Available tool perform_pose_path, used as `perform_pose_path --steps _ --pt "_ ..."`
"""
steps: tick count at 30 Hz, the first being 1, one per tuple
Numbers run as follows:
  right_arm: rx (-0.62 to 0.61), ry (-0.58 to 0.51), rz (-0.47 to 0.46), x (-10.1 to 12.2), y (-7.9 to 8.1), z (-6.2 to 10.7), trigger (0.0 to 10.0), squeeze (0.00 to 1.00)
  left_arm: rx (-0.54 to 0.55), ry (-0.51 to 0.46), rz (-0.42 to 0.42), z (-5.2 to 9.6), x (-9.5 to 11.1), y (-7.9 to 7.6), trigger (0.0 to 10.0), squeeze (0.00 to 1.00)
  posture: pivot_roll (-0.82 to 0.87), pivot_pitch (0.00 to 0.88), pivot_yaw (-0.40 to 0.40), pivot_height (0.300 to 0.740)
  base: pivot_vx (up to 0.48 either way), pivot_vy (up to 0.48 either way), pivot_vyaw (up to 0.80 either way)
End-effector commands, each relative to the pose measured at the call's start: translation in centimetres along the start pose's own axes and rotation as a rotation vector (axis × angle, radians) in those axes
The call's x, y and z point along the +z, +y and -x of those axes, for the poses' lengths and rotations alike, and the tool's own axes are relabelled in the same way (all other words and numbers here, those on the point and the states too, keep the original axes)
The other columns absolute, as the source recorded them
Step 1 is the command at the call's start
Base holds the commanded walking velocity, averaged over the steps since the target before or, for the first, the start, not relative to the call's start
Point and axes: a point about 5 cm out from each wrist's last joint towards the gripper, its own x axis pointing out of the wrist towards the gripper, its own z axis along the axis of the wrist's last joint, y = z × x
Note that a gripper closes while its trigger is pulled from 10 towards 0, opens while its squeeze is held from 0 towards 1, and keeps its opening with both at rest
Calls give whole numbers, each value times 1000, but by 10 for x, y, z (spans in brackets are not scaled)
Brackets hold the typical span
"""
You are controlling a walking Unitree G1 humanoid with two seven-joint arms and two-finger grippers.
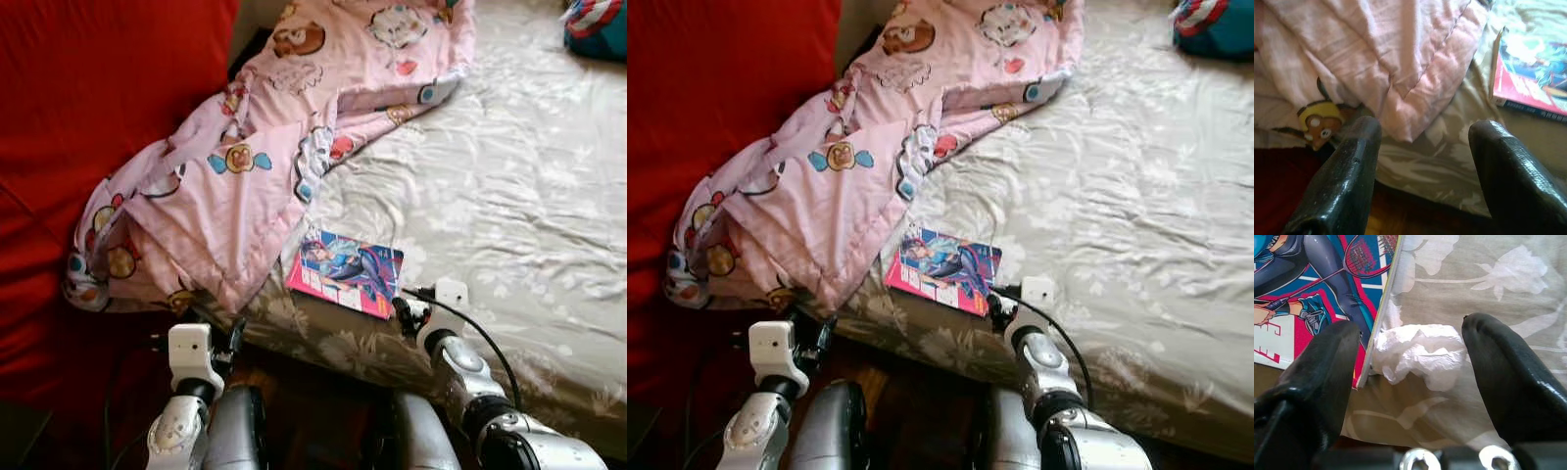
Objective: Clean up the room
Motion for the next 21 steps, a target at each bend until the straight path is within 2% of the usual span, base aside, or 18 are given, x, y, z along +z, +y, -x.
perform_pose_path --steps 1,12,13,14,15,16,17,21 --pt "-13 19 -27 -4 0 1 10000 0 -10 33 -9 7 -5 0 10000 0 86 314 16 612 0 0 0" --pt "-52 37 -114 -9 -3 2 10000 0 -6 54 -15 10 -2 0 10000 0 96 318 26 612 0 0 0" --pt "-49 35 -120 -9 -2 2 7529 0 -12 54 -21 10 -1 0 10000 0 98 317 26 612 0 0 0" --pt "-47 35 -122 -9 -2 2 7529 0 -15 54 -23 9 -1 0 10000 0 98 317 26 612 0 0 0" --pt "-44 34 -127 -9 -2 2 2078 0 -18 52 -28 9 -1 -1 10000 0 99 315 27 612 0 0 0" --pt "-44 34 -127 -9 -2 2 2078 0 -18 52 -28 9 -1 -1 10000 0 99 315 27 612 0 0 0" --pt "-40 34 -134 -9 -1 1 0 0 -17 52 -27 9 0 -1 10000 0 100 314 27 612 0 0 0" --pt "-36 36 -138 -9 0 1 0 0 -14 54 -26 8 1 -1 10000 0 101 311 26 612 0 0 0"
